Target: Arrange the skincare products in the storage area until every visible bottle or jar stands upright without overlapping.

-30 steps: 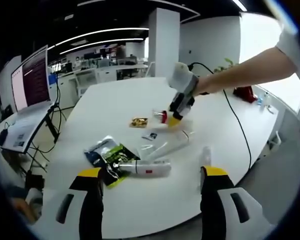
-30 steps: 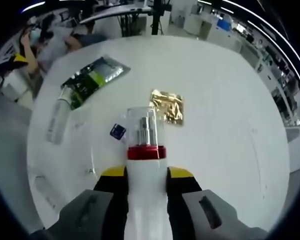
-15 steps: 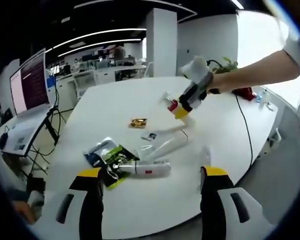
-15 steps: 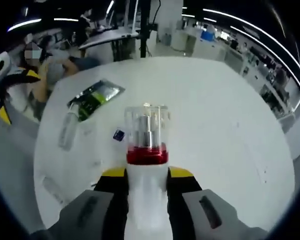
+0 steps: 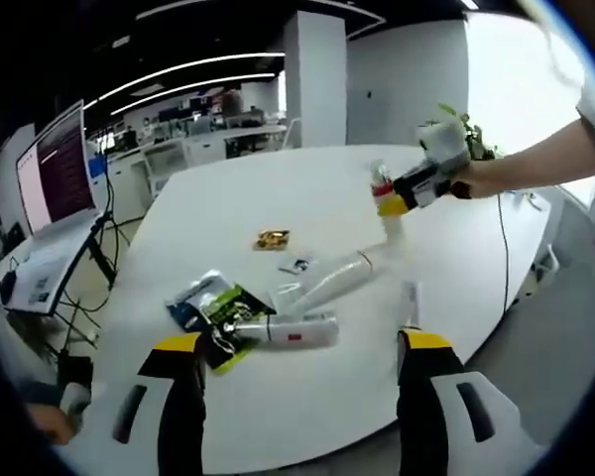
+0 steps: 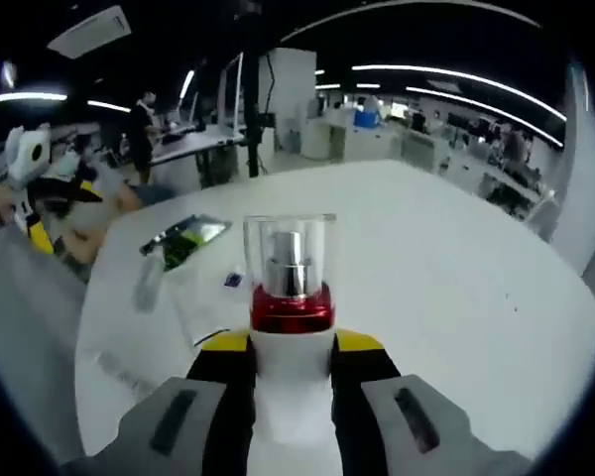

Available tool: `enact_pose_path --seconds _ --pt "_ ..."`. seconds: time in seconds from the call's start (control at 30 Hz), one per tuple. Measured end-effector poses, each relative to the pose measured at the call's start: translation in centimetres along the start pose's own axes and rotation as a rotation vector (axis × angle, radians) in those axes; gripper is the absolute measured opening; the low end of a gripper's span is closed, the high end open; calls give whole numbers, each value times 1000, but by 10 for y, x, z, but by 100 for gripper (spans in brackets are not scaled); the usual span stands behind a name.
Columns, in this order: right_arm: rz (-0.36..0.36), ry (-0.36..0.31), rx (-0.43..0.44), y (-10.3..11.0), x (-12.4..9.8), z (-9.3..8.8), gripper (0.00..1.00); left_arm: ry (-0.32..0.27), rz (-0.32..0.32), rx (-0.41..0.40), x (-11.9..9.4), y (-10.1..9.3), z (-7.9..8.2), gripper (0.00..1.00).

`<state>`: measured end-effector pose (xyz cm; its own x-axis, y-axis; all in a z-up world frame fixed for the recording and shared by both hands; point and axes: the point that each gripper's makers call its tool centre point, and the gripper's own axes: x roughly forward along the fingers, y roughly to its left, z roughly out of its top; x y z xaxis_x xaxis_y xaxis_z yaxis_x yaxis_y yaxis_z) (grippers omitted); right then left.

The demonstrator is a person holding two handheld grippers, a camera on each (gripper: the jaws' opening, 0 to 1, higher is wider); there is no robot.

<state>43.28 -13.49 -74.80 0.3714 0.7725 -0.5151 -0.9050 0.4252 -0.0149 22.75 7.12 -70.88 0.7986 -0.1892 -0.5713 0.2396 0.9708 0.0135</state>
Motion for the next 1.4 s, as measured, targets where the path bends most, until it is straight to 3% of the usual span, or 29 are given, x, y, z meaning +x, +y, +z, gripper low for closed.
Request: enact_pose_path --seconds 0.63,0.97,1.07,1.2,1.4 --pt "-39 -96 38 -1 -54 -37 28 37 -11 46 4 -3 -7 69" --pt "-16 -55 32 16 -84 -49 28 41 -14 68 3 -8 -5 69" --pt "-9 -55 31 10 -86 -53 28 41 -15 74 4 -7 -6 69" --pt "36 -21 5 14 -92 -57 28 44 -17 83 4 -7 -7 69" --pt "160 42 -74 24 -105 -65 28 48 -10 87 3 -8 -7 69"
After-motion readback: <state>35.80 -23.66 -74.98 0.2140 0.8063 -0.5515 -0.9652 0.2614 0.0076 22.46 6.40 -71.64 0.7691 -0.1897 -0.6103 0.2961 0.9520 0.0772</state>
